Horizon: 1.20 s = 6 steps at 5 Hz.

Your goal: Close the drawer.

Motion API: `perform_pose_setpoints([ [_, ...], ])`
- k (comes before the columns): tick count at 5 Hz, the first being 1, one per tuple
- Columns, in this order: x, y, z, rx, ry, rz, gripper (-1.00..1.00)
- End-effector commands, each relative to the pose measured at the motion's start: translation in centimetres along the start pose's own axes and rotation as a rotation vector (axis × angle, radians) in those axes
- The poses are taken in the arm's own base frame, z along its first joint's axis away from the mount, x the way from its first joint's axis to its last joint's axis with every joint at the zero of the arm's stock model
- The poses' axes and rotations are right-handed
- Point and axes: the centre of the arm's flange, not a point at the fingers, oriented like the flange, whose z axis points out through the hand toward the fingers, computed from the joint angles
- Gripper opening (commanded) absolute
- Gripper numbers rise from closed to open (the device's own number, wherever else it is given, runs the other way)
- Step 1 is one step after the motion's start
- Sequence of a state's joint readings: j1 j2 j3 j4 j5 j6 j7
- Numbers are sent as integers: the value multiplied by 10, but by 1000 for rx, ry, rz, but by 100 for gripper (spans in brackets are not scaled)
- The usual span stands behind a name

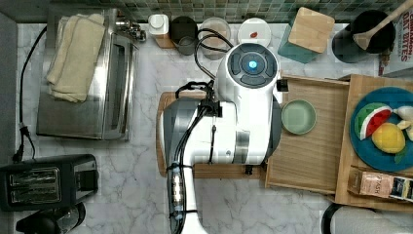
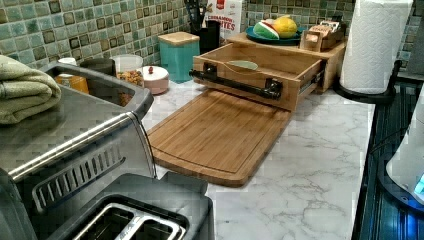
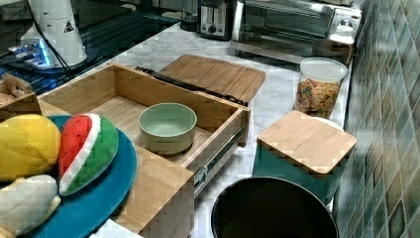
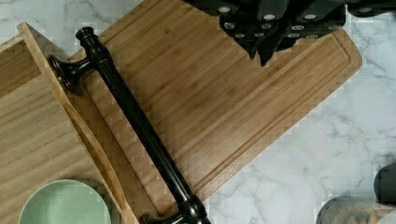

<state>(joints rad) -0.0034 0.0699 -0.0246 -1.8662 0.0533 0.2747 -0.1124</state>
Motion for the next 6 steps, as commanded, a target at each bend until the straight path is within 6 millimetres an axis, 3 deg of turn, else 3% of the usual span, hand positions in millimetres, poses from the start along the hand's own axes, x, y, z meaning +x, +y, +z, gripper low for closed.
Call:
perform_pose_setpoints([
  [1,-1,0,1,3,-7,2,-100],
  [2,9,-6,27,25,-57,-140,-100],
  [3,4,-15,58,26,-29,-301,-100],
  [4,-4,-26,77,-1,57,-418,-100],
  [6,9,-63,89,-104,119,-486,-100],
])
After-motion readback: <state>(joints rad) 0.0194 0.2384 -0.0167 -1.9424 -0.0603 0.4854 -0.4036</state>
